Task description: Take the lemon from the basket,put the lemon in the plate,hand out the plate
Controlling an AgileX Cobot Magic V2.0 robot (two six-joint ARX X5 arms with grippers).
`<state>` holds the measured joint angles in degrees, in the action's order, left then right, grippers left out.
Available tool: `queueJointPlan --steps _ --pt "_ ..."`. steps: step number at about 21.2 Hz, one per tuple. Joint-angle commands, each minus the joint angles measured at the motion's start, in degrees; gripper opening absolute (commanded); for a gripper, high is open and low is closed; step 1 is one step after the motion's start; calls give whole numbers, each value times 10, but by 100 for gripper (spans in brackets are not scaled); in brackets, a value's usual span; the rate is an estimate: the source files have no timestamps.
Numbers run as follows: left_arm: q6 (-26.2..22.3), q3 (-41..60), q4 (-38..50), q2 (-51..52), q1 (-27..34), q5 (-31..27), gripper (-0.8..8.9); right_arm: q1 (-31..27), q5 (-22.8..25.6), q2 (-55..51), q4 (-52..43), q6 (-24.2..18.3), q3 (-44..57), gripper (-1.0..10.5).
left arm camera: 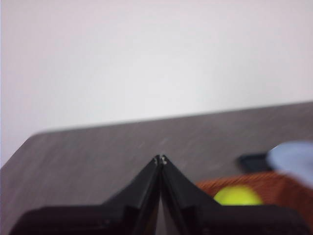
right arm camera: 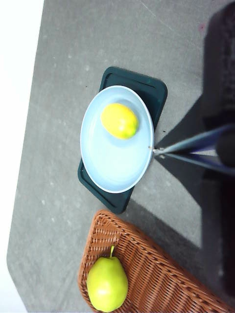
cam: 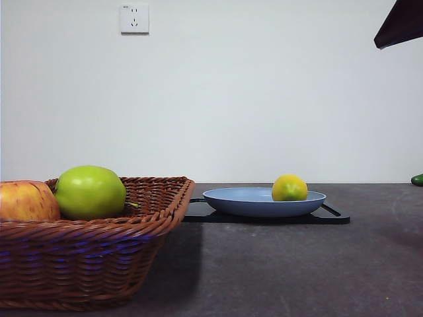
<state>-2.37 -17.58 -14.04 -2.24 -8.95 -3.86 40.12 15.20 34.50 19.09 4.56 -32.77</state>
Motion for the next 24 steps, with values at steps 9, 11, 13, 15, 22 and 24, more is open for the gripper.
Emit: queueJointPlan --steps 9,11,13,15,22,24 --pt "12 173 49 21 69 69 9 5 2 -22 -6 5 -8 3" --pt "12 173 41 21 69 70 9 5 2 -24 -6 5 -8 3" --pt "12 173 42 21 69 71 9 5 2 -28 -6 5 -8 3" --pt "11 173 42 21 69 71 9 5 2 -28 -6 5 -8 3" --pt "11 173 42 21 69 71 9 5 2 -32 -6 5 -8 3" --pt "11 173 42 21 69 71 9 5 2 -32 -6 5 -8 3"
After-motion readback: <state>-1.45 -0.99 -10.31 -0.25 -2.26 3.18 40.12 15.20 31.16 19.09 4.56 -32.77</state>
